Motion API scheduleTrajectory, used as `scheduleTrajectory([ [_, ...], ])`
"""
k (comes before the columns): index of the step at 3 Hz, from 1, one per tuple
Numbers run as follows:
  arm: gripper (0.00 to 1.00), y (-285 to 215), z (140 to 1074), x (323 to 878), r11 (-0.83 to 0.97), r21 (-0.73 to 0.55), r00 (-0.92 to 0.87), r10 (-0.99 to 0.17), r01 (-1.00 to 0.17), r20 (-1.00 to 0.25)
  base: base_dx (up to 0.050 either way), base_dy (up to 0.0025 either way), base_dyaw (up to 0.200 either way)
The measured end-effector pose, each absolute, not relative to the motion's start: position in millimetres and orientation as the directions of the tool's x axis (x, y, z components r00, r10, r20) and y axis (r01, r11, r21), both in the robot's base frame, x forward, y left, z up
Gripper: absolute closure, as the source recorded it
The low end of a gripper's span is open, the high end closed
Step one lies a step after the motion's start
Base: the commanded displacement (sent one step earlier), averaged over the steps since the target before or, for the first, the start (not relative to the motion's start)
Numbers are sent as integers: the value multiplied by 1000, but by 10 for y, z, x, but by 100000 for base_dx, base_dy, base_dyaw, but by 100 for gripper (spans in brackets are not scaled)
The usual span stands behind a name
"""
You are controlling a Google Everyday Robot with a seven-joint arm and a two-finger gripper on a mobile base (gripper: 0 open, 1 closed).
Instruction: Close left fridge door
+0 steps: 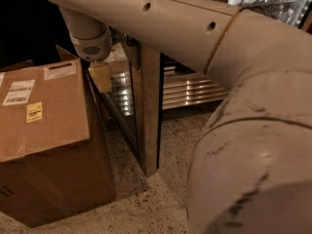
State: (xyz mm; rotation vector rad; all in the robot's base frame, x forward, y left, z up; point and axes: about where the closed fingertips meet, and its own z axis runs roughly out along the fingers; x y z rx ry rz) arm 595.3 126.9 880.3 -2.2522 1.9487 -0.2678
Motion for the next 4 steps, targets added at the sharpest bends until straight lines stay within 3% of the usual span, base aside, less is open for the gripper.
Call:
scheduleTrajectory([
  [1,100,1266,8801,5955,-142,-232,137,-990,-962,37,2834,-193,-14106],
  [4,100,1266,8801,5955,-142,-232,137,-990,-962,37,4631,2,-52],
])
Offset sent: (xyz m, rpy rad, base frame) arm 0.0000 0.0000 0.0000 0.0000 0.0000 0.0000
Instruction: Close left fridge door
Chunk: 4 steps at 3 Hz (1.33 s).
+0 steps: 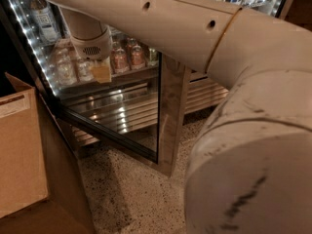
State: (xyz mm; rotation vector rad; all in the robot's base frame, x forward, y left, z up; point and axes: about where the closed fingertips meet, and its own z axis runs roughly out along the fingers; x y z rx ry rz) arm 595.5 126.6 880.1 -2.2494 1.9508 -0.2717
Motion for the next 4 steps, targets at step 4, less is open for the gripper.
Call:
scheduleTrajectory([
  [4,100,1266,8801,5955,-142,-232,137,-990,-962,37,3594,-3,-4900],
])
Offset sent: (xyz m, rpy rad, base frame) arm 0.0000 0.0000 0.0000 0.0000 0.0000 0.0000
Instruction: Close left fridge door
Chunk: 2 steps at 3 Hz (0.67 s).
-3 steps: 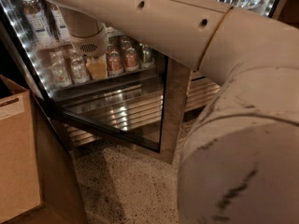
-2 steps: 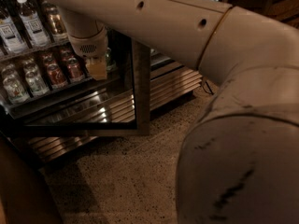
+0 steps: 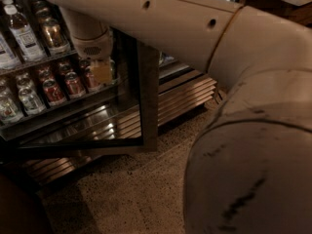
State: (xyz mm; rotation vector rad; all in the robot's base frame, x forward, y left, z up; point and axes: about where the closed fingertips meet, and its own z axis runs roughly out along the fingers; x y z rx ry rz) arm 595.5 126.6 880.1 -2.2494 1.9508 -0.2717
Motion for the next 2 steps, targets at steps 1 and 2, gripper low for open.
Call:
scheduleTrajectory([
  [1,100,1266,8801,5955,-142,-232,137,-990,-962,37,4801,4,-39],
  [2,100,1266,8801,5955,-142,-232,137,-990,-962,37,4194,226,10811],
])
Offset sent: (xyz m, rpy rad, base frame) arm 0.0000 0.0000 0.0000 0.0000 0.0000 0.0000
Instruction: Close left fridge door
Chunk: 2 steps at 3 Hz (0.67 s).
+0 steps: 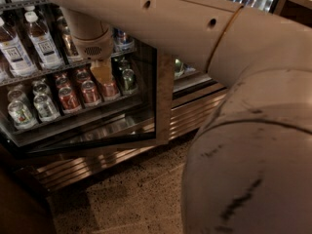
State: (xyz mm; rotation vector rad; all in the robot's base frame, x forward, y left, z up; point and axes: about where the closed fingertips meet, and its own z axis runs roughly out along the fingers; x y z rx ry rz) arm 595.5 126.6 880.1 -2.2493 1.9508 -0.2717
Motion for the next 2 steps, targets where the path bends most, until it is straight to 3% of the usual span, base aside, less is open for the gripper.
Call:
scheduleTrajectory([
  [1,100,1266,8801,5955,-142,-232,137,-990,-962,37,4191,223,11247],
  [2,100,1266,8801,5955,-142,-232,137,-990,-962,37,4781,0,74],
])
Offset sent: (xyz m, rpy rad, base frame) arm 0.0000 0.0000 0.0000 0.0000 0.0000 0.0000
